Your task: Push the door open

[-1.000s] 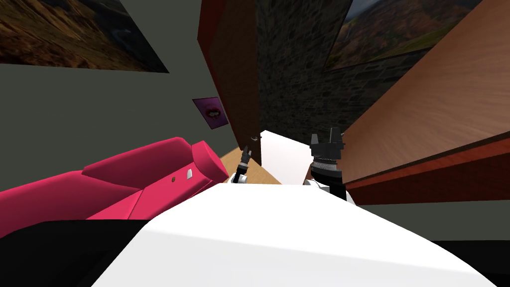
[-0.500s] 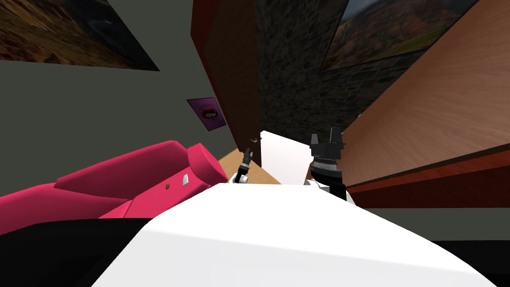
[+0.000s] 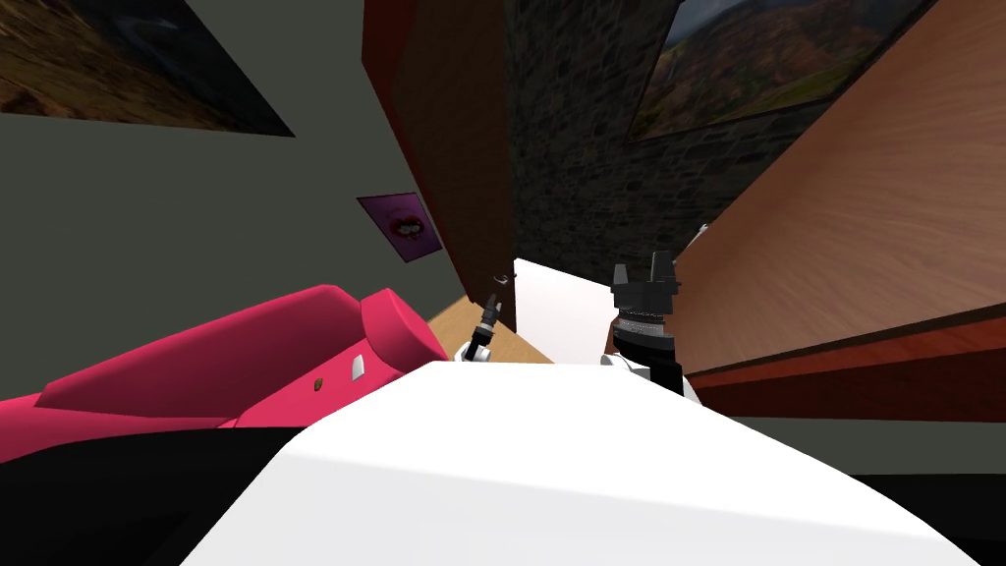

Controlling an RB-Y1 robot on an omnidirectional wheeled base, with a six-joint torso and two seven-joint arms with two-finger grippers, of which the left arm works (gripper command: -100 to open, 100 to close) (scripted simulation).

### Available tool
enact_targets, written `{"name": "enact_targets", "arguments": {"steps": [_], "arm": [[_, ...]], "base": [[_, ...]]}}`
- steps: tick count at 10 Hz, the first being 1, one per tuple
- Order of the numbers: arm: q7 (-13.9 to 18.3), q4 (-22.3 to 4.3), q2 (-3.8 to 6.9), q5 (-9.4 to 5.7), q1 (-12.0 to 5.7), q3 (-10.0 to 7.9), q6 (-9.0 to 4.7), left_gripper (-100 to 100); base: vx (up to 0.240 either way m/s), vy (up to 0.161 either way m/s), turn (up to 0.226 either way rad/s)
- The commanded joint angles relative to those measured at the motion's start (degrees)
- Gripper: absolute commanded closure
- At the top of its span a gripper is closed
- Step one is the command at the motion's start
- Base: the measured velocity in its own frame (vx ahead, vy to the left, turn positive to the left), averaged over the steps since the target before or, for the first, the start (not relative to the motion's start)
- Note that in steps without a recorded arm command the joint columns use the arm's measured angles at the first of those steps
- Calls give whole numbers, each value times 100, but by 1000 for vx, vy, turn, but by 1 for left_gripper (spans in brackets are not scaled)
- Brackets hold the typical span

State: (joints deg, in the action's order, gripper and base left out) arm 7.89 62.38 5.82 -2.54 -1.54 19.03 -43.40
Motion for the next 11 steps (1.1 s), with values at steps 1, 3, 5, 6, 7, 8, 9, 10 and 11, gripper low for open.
{"name": "enact_targets", "arguments": {"steps": [1, 3, 5, 6, 7, 8, 9, 10, 11], "arm": [[0, -204, -1, -3, -74, 42, -50, -100], [-4, -436, -11, -7, -172, 92, -85, -100], [-9, -668, -22, -10, -269, 142, -120, -100], [-12, -781, -27, -12, -317, 167, -137, -100], [-16, -992, -41, -15, -406, 212, -168, -100], [-18, -1097, -48, -17, -450, 235, -184, -100], [-21, -1202, -55, -18, -495, 258, -200, -100], [-23, -1307, -62, -20, -539, 280, -216, -100], [-25, -1412, -69, -21, -583, 303, -231, -100]], "base": [[71, 91, -69], [68, 78, -80], [58, 85, -74], [60, 77, -64], [82, 97, -112], [84, 120, -103], [73, 118, -71], [64, 98, -63], [50, 75, -67]]}}
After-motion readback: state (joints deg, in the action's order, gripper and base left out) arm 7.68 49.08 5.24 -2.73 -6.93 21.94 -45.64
